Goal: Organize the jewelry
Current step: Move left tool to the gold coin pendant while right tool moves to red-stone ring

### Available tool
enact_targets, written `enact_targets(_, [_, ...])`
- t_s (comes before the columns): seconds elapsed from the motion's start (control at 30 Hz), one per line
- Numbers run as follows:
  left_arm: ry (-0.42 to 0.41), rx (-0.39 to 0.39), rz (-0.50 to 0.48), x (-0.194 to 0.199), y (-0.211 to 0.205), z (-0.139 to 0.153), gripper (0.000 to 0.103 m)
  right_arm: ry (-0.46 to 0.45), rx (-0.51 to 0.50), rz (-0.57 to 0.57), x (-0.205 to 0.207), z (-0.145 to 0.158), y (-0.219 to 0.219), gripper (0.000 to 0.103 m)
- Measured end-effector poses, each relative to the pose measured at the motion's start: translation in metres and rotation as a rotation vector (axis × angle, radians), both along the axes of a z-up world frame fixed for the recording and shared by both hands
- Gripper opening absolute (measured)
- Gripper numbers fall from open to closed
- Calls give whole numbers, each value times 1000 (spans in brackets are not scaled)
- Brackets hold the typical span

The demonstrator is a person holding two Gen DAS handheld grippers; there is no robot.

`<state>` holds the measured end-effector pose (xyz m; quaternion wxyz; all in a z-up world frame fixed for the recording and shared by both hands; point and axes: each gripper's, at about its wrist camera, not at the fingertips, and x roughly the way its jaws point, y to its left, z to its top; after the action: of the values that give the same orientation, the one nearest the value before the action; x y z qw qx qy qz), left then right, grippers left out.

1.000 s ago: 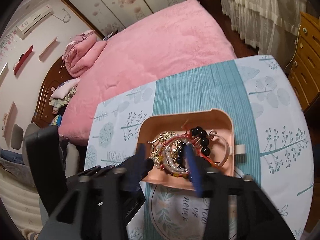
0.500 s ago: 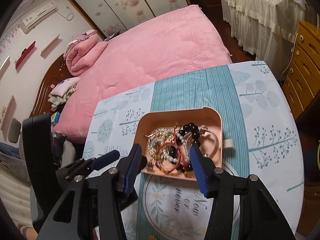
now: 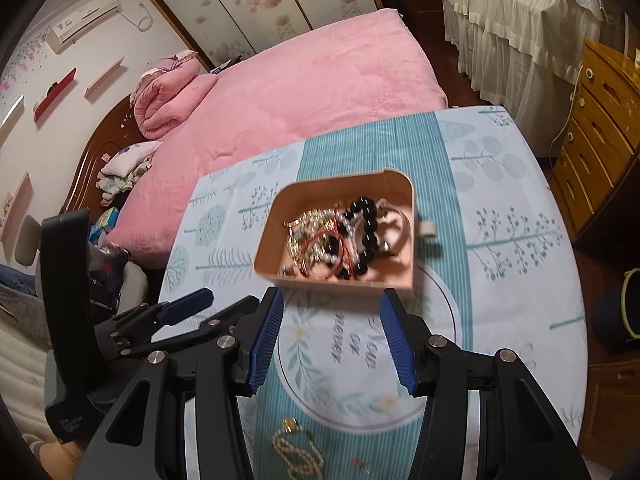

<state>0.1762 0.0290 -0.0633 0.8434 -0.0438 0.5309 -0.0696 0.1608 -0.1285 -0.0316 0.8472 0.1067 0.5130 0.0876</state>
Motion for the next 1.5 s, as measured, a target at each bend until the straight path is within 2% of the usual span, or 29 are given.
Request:
enact_targets(0.5, [-11, 17, 17, -76, 11, 6, 55, 26, -66, 28, -80, -3, -11, 51])
enact_targets(0.67, [24, 23, 11, -97, 12, -11, 55, 50, -107, 63, -103, -17, -9, 51])
enact_targets(0.9, [95, 35, -13, -132, 6, -48, 55, 117, -153, 124, -135, -57, -4, 51])
enact_targets(1.07, [126, 37, -33, -147, 3, -68, 55, 127, -164, 191, -151, -85, 3, 44])
enact_targets(1.13, [137, 37, -33, -149, 2, -73, 55, 113, -178, 240, -155, -93, 9, 37])
enact_targets(1.23, [148, 32, -34, -150, 2, -78, 55, 98, -204, 310, -157, -104, 16, 32])
enact_targets(1.5, [159, 23, -17, -149, 8, -83, 55, 77, -238, 456, -149, -121, 28, 27])
